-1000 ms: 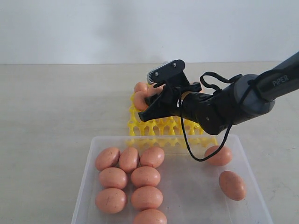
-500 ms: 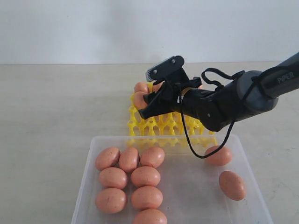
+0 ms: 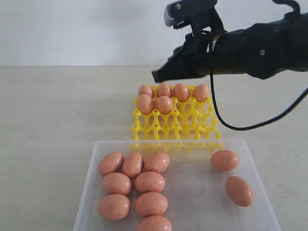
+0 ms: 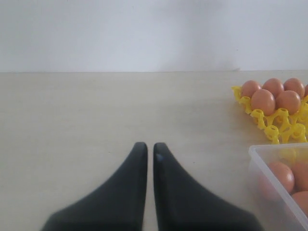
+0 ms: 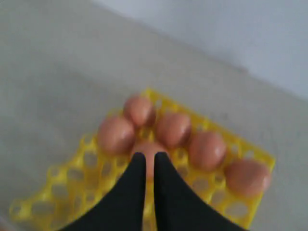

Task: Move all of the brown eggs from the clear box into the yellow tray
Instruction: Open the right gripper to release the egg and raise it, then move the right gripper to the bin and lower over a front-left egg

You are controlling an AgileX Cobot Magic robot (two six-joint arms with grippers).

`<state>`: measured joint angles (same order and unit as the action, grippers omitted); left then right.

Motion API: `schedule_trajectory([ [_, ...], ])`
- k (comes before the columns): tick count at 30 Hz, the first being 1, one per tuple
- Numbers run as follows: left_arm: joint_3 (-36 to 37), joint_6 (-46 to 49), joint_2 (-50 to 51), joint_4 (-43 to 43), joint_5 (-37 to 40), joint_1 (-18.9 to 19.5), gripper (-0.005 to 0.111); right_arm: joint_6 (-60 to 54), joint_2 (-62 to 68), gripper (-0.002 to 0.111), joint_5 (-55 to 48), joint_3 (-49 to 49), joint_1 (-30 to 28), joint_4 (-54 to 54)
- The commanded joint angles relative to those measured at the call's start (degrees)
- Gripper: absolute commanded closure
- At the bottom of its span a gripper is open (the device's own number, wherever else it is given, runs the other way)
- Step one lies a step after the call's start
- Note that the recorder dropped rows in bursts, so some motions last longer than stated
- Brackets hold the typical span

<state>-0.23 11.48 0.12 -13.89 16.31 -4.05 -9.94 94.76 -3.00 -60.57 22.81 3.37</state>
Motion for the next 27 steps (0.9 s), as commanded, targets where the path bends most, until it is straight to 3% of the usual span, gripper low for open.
schedule_trajectory([
  [1, 0.2, 0.1, -0.1, -0.1, -0.1, -0.5, 0.103, -7.7, -1.5, 0.107, -34.5, -0.1, 1.7, -0.8],
  [2, 0.2, 0.1, -0.1, -0.1, -0.1, -0.5, 0.103, -13.6, -1.0, 0.107, -48.7, -0.1, 3.4, 0.3],
  [4, 0.2, 0.1, -0.1, -0.1, -0.1, -0.5, 0.103, -22.6, -0.8, 0.107, -64.1, -0.1, 6.3, 2.8],
  [5, 0.2, 0.1, -0.1, -0.1, -0.1, -0.5, 0.103, -24.1, -1.0, 0.107, -67.0, -0.1, 7.2, 3.5],
  [9, 0.2, 0.1, -0.1, -0.1, -0.1, -0.5, 0.103, -24.6, -1.0, 0.107, -67.0, -0.1, 11.1, 5.1],
  [17, 0.2, 0.1, -0.1, -0.1, -0.1, -0.5, 0.103, -34.3, -1.0, 0.107, -67.0, -0.1, 11.6, 10.4],
  [22, 0.2, 0.1, -0.1, -0.1, -0.1, -0.5, 0.103, -48.6, -1.0, 0.107, -67.0, -0.1, 11.6, 14.1],
  [27, 0.2, 0.1, -0.1, -0.1, -0.1, -0.5, 0.103, -66.4, -1.0, 0.107, -67.0, -0.1, 11.6, 8.4],
])
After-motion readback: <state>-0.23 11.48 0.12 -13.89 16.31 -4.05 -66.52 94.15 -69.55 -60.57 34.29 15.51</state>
